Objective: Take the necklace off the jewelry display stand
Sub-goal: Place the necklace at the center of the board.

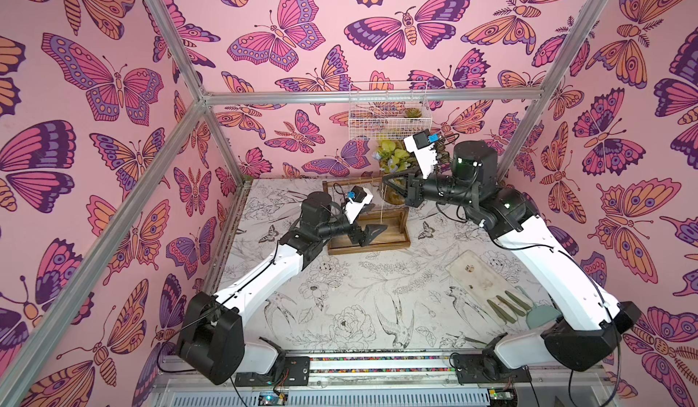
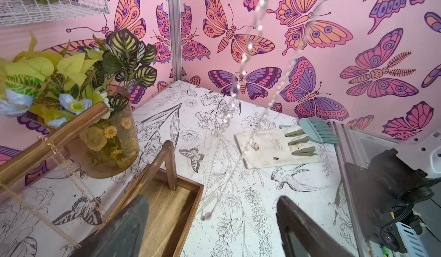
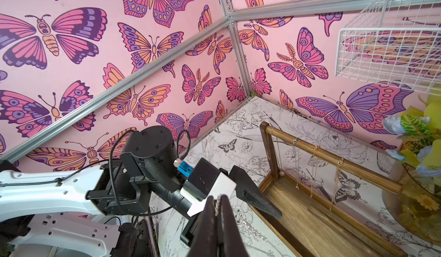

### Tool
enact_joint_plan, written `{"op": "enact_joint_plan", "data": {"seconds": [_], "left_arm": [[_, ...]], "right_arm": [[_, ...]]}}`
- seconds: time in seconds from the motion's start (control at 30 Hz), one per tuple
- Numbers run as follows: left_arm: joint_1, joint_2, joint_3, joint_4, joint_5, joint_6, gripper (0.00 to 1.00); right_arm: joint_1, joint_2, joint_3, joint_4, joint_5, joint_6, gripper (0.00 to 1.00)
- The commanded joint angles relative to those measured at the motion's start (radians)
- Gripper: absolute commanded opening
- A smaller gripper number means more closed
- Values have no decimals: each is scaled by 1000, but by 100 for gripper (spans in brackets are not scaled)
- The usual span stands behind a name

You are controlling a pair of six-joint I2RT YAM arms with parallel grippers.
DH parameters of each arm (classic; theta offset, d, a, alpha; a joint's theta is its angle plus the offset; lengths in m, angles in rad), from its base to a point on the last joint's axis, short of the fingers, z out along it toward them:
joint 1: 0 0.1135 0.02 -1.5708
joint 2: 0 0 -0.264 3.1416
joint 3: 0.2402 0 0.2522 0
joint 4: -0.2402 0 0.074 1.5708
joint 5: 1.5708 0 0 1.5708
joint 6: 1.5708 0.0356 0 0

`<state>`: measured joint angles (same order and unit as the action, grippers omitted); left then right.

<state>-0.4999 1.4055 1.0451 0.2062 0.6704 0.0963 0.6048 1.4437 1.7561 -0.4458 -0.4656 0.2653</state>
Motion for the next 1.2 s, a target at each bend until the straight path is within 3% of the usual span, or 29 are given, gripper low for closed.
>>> {"op": "enact_joint_plan", "data": {"seconds": [0.0,0.23,0.37,0.5,1.17], "left_arm": [[-6,22,19,28,31,-1,85],[-27,33,30,33,37,-6,78],[-41,26,17,38,28,-21,61],[-52,-1,-13,51,5,-35,51],[-70,-26,-38,54,0,-35,31]], "right_arm": [[9,5,39,12,-11,9,0],[8,4,43,22,-8,16,0],[8,1,46,24,-1,20,0],[8,-2,51,22,1,24,0],[8,-16,57,31,35,24,0]]}}
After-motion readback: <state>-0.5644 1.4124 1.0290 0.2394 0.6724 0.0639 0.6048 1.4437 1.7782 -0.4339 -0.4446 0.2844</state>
